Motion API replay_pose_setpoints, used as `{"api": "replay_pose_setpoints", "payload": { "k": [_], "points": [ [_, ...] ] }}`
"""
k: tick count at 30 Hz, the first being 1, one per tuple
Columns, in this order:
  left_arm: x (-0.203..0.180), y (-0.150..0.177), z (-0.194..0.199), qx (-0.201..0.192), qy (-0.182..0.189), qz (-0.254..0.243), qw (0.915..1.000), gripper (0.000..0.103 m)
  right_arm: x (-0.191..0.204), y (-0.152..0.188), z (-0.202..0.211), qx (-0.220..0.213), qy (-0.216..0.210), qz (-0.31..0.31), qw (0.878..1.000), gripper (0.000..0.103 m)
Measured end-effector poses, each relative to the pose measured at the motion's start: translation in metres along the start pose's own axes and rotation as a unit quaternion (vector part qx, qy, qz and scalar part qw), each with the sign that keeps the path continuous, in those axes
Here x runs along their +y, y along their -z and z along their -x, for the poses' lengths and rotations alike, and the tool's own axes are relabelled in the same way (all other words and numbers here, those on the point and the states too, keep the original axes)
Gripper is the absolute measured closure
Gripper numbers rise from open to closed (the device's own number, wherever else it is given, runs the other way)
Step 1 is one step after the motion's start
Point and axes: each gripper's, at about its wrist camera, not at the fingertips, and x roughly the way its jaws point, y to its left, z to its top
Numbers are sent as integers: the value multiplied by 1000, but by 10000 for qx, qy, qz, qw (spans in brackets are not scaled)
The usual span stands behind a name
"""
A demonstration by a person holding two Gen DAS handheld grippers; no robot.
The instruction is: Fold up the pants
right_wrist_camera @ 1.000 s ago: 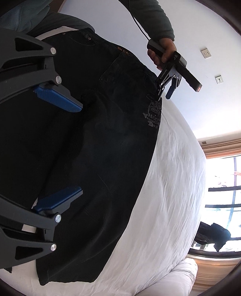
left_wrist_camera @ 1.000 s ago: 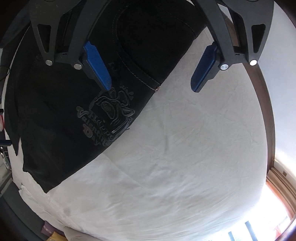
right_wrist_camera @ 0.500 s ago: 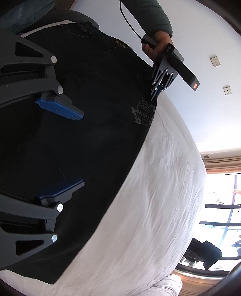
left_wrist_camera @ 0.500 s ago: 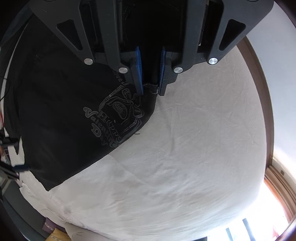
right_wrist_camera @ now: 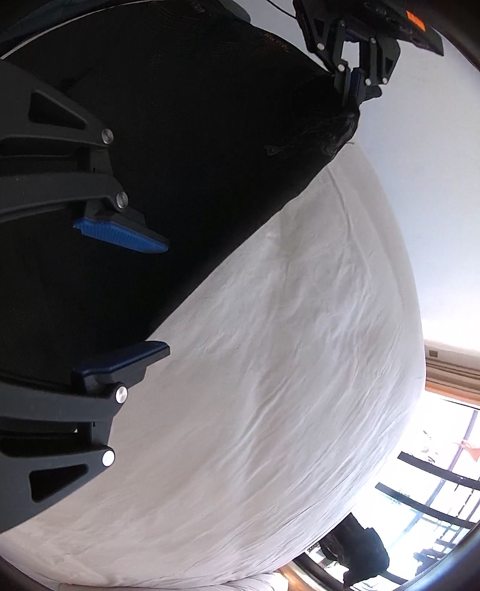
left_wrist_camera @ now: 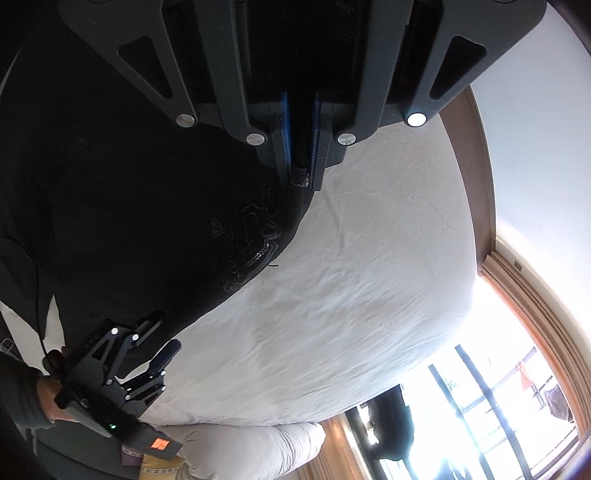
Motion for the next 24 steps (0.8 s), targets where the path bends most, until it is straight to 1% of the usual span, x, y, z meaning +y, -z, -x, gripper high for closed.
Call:
{"api": "replay_pose_setpoints", "payload": {
  "k": [2,4,7,9,11,12,13,15,16,19,24],
  "points": [
    [-4,1,4,-68,-29,-56,10000,96,0,-1,-7,63,-43,47,10000,51],
    [-6,2,5,-73,-29,-93,9999,96,0,-4,-10,68,-63,86,9999,53],
    [-5,11,14,-80,15,-51,10000,96,5,-11,-3,-126,-232,140,9996,54],
    [-3,7,8,-101,35,-27,9999,96,13,-19,1,-242,-354,231,9988,54],
    [0,8,6,-109,49,-10,9999,96,21,-28,-2,-226,-341,374,9985,55],
    [1,8,7,-111,58,-3,9999,96,24,-31,-5,-167,-316,435,9984,61],
    [2,8,8,-118,68,11,9999,96,24,-31,-8,-110,-303,456,9984,70],
    [1,9,8,-123,91,19,9999,96,23,-33,-11,-62,-233,431,9988,79],
    [2,9,8,-125,98,18,9999,96,23,-35,-13,-51,-265,387,9989,82],
    [3,10,6,-114,104,32,9999,96,26,-37,-13,-33,-272,352,9990,90],
    [4,8,7,-150,95,119,9998,96,31,-37,-8,0,-231,265,9994,96]
  ]
}}
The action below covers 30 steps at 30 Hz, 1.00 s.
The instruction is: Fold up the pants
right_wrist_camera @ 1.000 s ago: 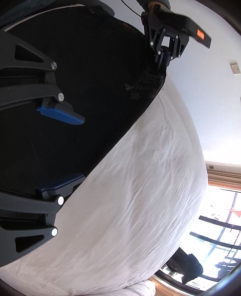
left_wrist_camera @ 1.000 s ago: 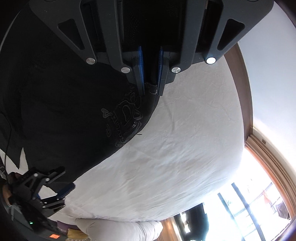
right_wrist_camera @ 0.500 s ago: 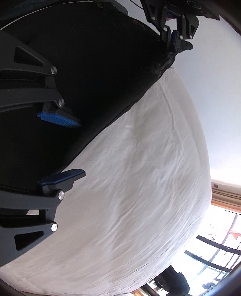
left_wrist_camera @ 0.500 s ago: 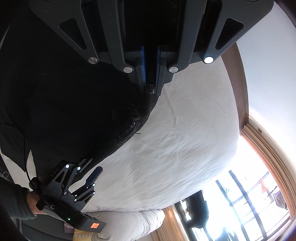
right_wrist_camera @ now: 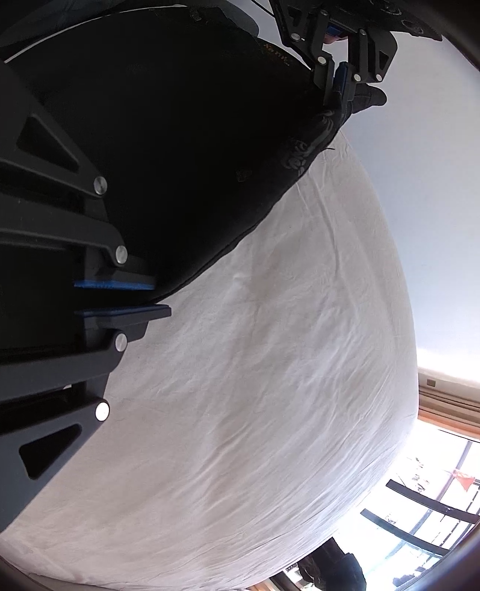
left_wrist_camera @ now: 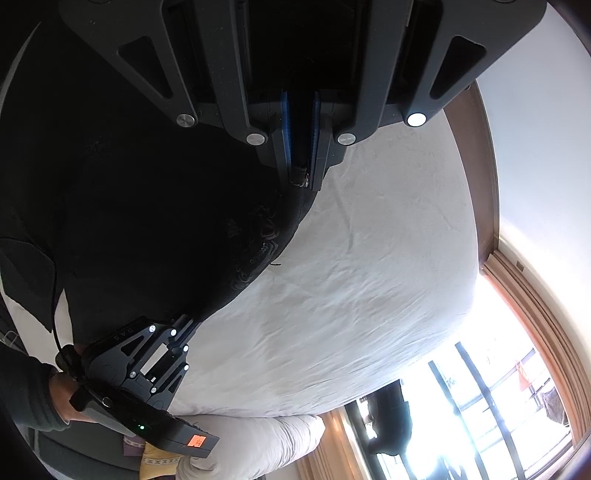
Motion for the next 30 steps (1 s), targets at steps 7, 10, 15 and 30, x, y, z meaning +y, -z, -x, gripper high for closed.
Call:
{"api": "replay_pose_setpoints", "payload": {
  "k": [7,10,15,30],
  "points": [
    [-6,2,17,-149,-3,136,9998,96,16,7,17,-304,89,-487,9983,99],
    [-15,5,29,-239,-5,164,9996,96,31,12,35,-565,72,-757,9955,99],
    [-41,18,51,-328,133,201,9992,96,69,23,58,-937,-130,-914,9913,99],
    [-127,108,101,-86,398,-559,9976,96,176,137,109,-921,358,-1035,9897,99]
  ]
}}
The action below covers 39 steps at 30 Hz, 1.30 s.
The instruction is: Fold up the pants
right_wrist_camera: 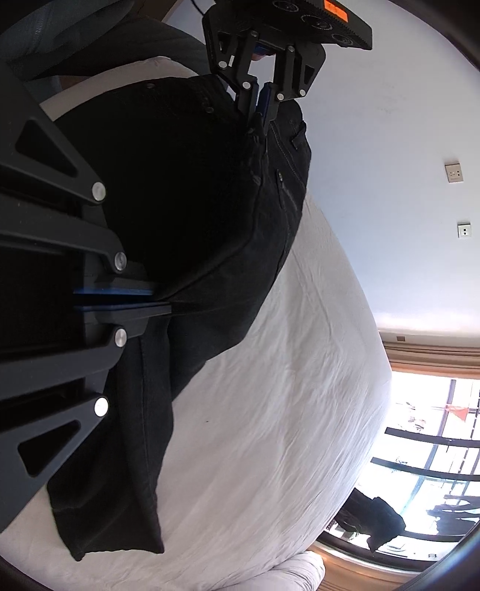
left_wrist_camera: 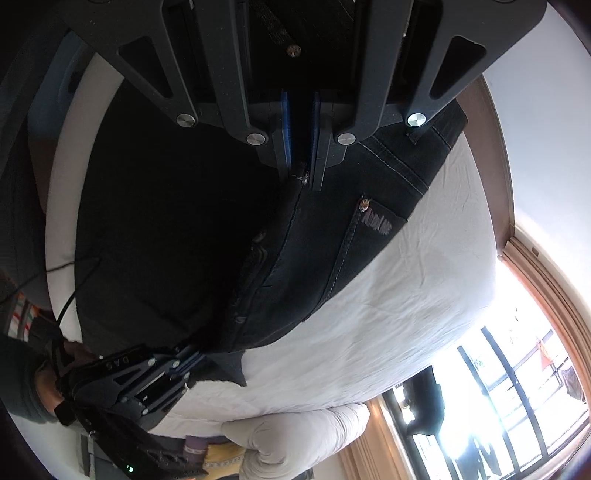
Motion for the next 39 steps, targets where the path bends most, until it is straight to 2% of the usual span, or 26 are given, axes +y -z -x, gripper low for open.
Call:
{"api": "replay_pose_setpoints", "payload": {
  "k": [3,6,9,14,18,31,39],
  "points": [
    [-16,24,6,98,85,-159,9998,96,22,23,6,79,79,178,9998,99],
    [-34,36,11,187,108,-412,9989,96,50,45,1,295,390,588,9971,99],
    [-48,51,12,325,208,-623,9973,96,69,69,-5,417,473,711,9955,99],
    [-70,67,10,547,314,-1003,9930,96,91,95,-14,547,605,839,9931,99],
    [-75,71,13,593,424,-1042,9919,96,103,109,-20,640,674,980,9908,99],
    [-89,98,20,630,465,-1263,9889,96,113,106,-28,724,767,964,9897,98],
    [-88,101,10,658,369,-1122,9908,95,114,102,-42,948,795,1114,9860,98]
  ]
}}
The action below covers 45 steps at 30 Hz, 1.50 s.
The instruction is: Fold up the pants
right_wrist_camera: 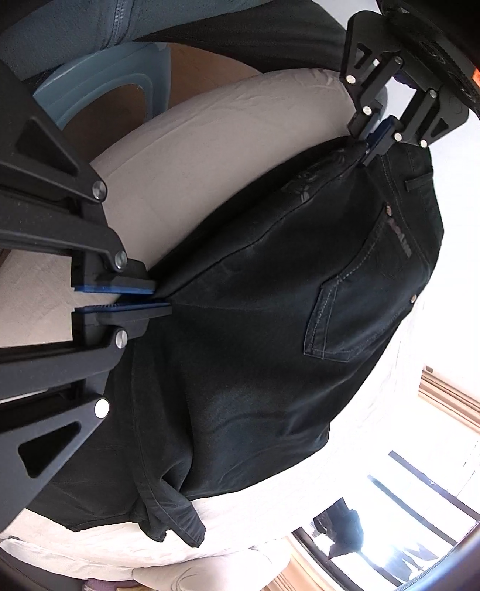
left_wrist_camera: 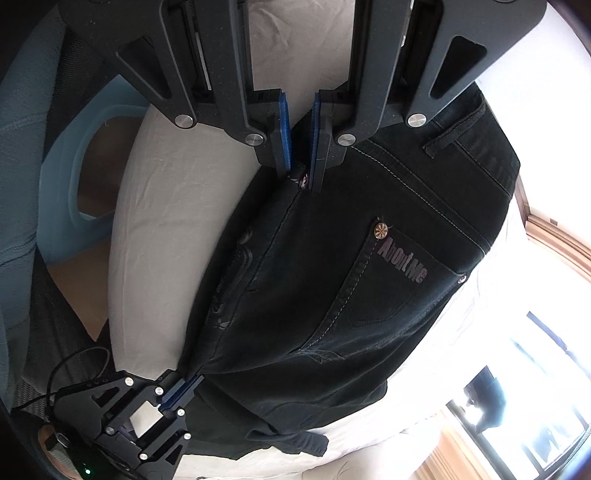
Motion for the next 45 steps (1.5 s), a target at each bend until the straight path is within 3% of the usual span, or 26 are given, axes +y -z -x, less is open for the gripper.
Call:
{"api": "replay_pose_setpoints", "payload": {
  "k": [9,12,13,14,16,19,24,26,29,31,32,36,37,39,41,45],
  "points": [
    [10,-4,6,132,123,515,9985,89,3,-5,-10,-57,246,12,9997,94],
    [21,-1,20,264,291,850,9956,70,18,1,-9,-75,247,-33,9997,94],
    [25,1,25,288,284,921,9949,46,17,0,-9,-75,252,-46,9996,94],
    [29,3,33,267,229,998,9944,32,19,0,-9,-79,258,-55,9996,94],
    [37,1,50,82,203,1209,9924,32,22,6,-5,-92,271,-60,9996,92],
    [54,-20,66,-359,211,1795,9829,32,24,7,-2,-117,272,-74,9995,91],
    [77,-66,38,-836,566,2538,9620,32,26,7,0,-171,267,-145,9994,90],
    [85,-74,5,-659,698,2764,9562,32,24,9,1,-221,181,-293,9992,89],
    [98,-66,-50,64,504,2962,9538,29,19,12,0,-296,42,-561,9980,87],
    [109,-53,-56,-127,808,3302,9404,29,13,15,1,-335,-21,-742,9967,81],
    [113,-52,-54,-104,826,3370,9378,28,9,17,2,-349,-55,-839,9958,79],
    [114,-67,-33,89,242,3259,9450,28,-9,30,9,-406,-405,-1326,9895,40],
    [113,-76,-24,-19,164,3289,9442,30,-16,34,13,-456,-502,-1469,9868,40],
    [110,-98,-10,-412,421,3352,9403,30,-33,43,24,-655,-686,-1870,9778,40],
    [98,-130,-7,-678,675,3209,9423,30,-60,54,35,-877,-844,-2395,9632,40],
    [74,-183,-39,-612,1029,2941,9483,30,-128,72,53,-1173,-675,-3526,9259,40]
  ]
}}
